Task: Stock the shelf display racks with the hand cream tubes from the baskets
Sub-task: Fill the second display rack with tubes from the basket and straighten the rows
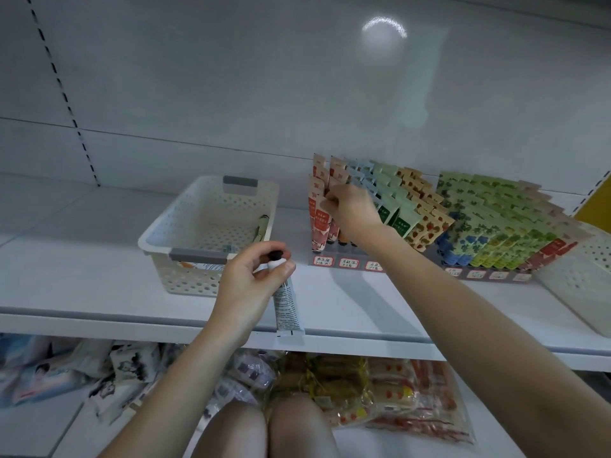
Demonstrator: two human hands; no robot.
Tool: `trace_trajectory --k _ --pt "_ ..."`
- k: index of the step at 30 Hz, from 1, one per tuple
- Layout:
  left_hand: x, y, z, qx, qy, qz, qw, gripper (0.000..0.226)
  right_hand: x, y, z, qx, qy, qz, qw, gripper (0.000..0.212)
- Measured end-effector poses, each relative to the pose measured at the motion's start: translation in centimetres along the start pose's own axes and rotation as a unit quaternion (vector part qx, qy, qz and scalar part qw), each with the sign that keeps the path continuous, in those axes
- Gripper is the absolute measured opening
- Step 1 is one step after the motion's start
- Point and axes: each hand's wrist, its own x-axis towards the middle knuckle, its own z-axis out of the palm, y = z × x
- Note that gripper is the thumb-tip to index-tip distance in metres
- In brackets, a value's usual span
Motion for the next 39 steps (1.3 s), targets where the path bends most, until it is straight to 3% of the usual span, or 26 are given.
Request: trace_trajectory --k 13,23,27,39 --pt "0.0 -0.3 0.0 -0.002 -0.008 -0.005 1.0 0.022 -0.6 0.2 -0.1 0.041 0.001 0.003 0.999 0.014" --pt "0.2 -0.3 0.1 -0.01 -0.006 -0.002 1.0 0.025 -0.8 0.1 -0.5 0.02 -0.006 0.005 1.0 0.036" --pt "0.2 -0.3 0.0 -0.007 -0.007 -0.003 1.0 0.025 -0.9 -0.3 -0.5 0.013 -0.007 0.003 1.0 0.017" --pt "0.1 -0.3 -0.2 0.001 -0.004 -0.002 1.0 0.025 -0.9 1.1 -0.1 0.069 0.004 0.068 0.995 0.022"
